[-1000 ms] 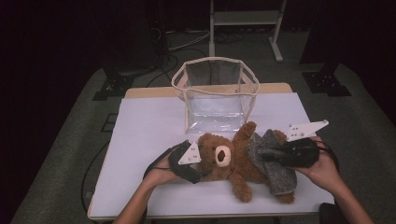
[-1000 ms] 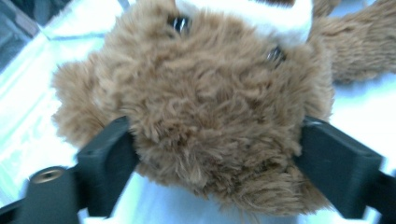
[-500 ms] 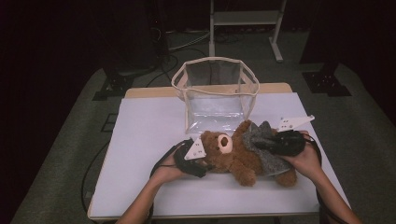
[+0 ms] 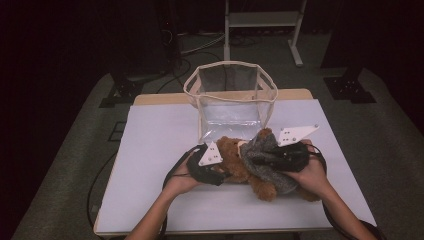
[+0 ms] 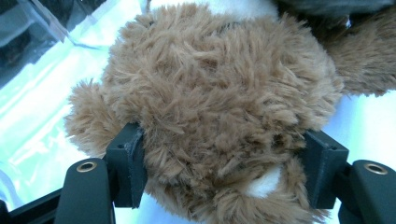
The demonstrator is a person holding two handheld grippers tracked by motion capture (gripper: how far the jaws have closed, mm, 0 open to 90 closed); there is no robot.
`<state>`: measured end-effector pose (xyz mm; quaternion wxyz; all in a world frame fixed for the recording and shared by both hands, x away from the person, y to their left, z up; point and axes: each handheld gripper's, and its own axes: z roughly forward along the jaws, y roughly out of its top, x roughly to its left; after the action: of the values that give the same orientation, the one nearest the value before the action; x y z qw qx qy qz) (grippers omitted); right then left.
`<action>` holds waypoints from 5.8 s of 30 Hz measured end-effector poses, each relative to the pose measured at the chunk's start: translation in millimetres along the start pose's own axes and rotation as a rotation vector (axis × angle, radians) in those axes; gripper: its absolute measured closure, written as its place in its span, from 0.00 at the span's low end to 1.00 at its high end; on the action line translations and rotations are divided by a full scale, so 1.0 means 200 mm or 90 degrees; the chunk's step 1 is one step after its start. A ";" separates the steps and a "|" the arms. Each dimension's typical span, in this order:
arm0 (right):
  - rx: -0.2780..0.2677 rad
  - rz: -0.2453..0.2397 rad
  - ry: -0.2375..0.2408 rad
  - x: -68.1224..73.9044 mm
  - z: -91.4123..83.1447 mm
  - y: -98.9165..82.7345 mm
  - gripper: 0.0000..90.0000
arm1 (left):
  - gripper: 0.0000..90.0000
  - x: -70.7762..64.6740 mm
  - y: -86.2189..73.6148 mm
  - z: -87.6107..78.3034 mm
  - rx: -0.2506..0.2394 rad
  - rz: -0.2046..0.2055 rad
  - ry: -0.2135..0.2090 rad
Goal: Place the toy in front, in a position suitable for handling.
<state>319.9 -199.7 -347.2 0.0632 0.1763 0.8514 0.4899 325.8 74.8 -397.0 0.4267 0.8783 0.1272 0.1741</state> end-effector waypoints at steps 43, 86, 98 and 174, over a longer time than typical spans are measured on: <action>0.094 0.024 -0.010 -0.18 0.28 0.29 0.87 | 0.34 -0.05 0.03 -0.01 -0.019 0.025 0.002; 0.071 0.022 -0.020 -0.05 0.16 0.11 0.87 | 0.48 0.06 -0.07 0.00 -0.002 0.007 0.024; 0.136 0.002 -0.041 -0.03 0.19 0.03 0.87 | 0.44 0.08 -0.09 -0.03 -0.003 -0.012 0.021; 0.101 0.071 0.002 -0.13 0.10 -0.02 0.86 | 0.25 0.05 0.07 -0.02 -0.014 0.020 -0.037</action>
<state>348.9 -195.5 -363.1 0.0201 0.2272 0.8763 0.4244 333.9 72.6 -381.7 0.4372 0.8801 0.0986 0.1566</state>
